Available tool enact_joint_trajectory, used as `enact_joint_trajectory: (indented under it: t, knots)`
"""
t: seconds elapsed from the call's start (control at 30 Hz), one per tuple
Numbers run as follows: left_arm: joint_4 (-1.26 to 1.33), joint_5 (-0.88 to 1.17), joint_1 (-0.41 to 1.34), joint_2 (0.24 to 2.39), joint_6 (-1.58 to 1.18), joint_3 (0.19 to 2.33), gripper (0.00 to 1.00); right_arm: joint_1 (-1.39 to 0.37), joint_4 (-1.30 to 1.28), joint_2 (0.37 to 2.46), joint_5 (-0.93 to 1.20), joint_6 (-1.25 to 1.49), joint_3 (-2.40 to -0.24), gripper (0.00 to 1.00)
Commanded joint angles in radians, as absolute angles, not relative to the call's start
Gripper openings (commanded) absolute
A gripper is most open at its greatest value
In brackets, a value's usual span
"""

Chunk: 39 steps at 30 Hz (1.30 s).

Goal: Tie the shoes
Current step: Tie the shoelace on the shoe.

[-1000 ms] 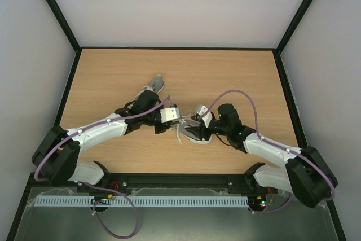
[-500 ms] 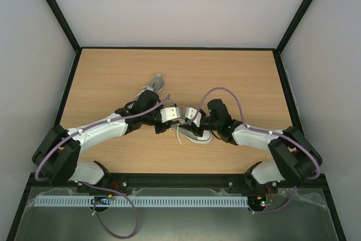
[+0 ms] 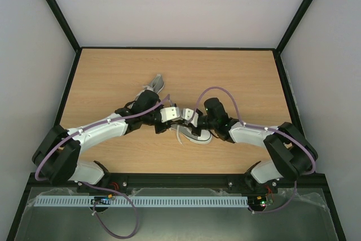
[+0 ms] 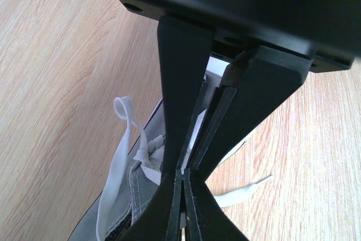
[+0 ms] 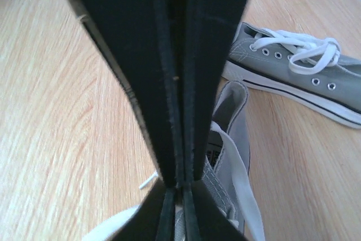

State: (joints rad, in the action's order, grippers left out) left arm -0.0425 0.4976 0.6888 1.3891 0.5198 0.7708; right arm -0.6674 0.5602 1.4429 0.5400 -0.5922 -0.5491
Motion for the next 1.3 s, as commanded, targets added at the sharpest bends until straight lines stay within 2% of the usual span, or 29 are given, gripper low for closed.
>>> enact_joint_trajectory:
  t: [0.0, 0.07, 0.1, 0.17, 0.23, 0.3, 0.4, 0.47, 0.67, 0.93, 1.27]
  knots:
    - [-0.035, 0.525, 0.683, 1.388, 0.508, 0.783, 0.02, -0.673, 0.518, 1.443, 0.563, -0.624, -0.584, 0.02]
    - [-0.043, 0.527, 0.681, 1.389, 0.505, 0.786, 0.05, -0.673, 0.497, 1.446, 0.556, -0.622, -0.592, 0.01]
    - [-0.052, 0.529, 0.681, 1.39, 0.505, 0.794, 0.12, -0.673, 0.487, 1.448, 0.551, -0.622, -0.598, 0.01]
    - [-0.112, 0.53, 0.672, 1.391, 0.526, 0.822, 0.34, -0.673, 0.47, 1.446, 0.537, -0.616, -0.606, 0.01]
    - [-0.29, 0.54, 0.642, 1.403, 0.644, 0.882, 0.42, -0.673, 0.456, 1.441, 0.53, -0.61, -0.61, 0.01]
    - [-0.476, 0.55, 0.58, 1.426, 0.802, 0.962, 0.4, -0.673, 0.451, 1.437, 0.537, -0.606, -0.609, 0.01]
    - [-0.682, 0.522, 0.471, 1.481, 1.045, 1.011, 0.22, -0.673, 0.45, 1.439, 0.542, -0.6, -0.611, 0.01]
    - [-0.697, 0.462, 0.452, 1.506, 1.145, 1.002, 0.13, -0.674, 0.45, 1.442, 0.537, -0.597, -0.611, 0.01]
    - [-0.569, 0.384, 0.491, 1.59, 1.295, 0.959, 0.06, -0.675, 0.436, 1.44, 0.521, -0.583, -0.617, 0.01]
    - [-0.343, 0.319, 0.488, 1.74, 1.31, 1.03, 0.04, -0.677, 0.418, 1.415, 0.483, -0.574, -0.602, 0.01]
    - [-0.39, 0.427, 0.489, 1.883, 1.241, 1.257, 0.11, -0.676, 0.425, 1.365, 0.382, -0.546, -0.564, 0.01]
